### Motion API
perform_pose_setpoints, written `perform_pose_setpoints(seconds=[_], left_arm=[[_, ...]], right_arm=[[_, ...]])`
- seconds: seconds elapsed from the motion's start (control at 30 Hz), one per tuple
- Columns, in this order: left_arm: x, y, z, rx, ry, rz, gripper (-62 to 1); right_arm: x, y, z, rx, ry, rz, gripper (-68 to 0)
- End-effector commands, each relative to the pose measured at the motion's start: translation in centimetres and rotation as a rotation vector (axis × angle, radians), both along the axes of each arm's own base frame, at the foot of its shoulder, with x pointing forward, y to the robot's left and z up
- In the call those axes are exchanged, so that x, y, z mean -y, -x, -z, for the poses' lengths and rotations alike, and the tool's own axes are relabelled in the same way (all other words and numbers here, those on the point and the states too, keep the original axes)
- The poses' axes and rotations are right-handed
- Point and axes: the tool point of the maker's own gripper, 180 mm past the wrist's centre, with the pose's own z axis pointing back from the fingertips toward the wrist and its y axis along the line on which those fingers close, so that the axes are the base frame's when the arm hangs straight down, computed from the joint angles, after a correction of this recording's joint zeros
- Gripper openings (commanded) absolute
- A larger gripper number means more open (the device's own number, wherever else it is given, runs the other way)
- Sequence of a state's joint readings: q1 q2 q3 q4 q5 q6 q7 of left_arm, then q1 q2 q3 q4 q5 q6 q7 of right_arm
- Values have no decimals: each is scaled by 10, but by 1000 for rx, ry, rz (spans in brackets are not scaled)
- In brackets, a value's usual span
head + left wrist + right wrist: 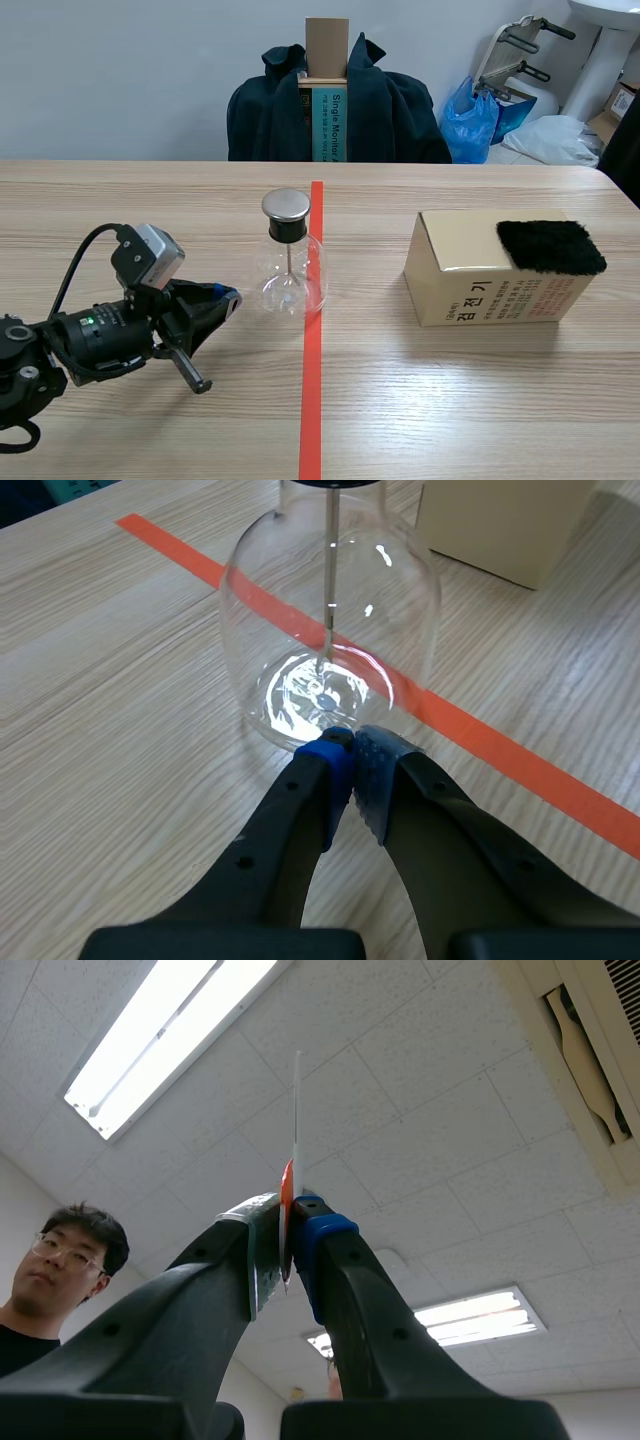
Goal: Do the electroscope experiment.
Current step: 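Bring the plate to the electroscope and point at the metal foil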
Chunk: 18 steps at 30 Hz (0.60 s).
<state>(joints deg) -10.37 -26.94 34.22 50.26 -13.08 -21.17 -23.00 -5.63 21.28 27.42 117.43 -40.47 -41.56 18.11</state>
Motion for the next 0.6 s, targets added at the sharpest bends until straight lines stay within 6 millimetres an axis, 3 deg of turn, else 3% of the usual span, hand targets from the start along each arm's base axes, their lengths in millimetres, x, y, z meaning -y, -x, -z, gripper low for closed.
perform_pose_setpoints(seconds=[0.0, 0.17, 0.3, 0.43, 0.57], left_arm=[[4, -7, -13, 36, 34, -2, -577], [3, -10, -9, 34, 30, -25, -577], [5, -10, -8, 31, 35, -29, -577], [7, -13, -8, 41, 33, -45, -577], [7, -13, -9, 41, 37, -46, -577]], right_arm=[[-3, 5, -4, 19, 15, -1, -668], [2, 6, -5, 24, -22, -29, -668], [0, -15, 2, -85, -42, -75, -668], [-18, -44, 19, -222, -67, -180, -668], [-49, -76, 43, -362, -90, -299, -669]])
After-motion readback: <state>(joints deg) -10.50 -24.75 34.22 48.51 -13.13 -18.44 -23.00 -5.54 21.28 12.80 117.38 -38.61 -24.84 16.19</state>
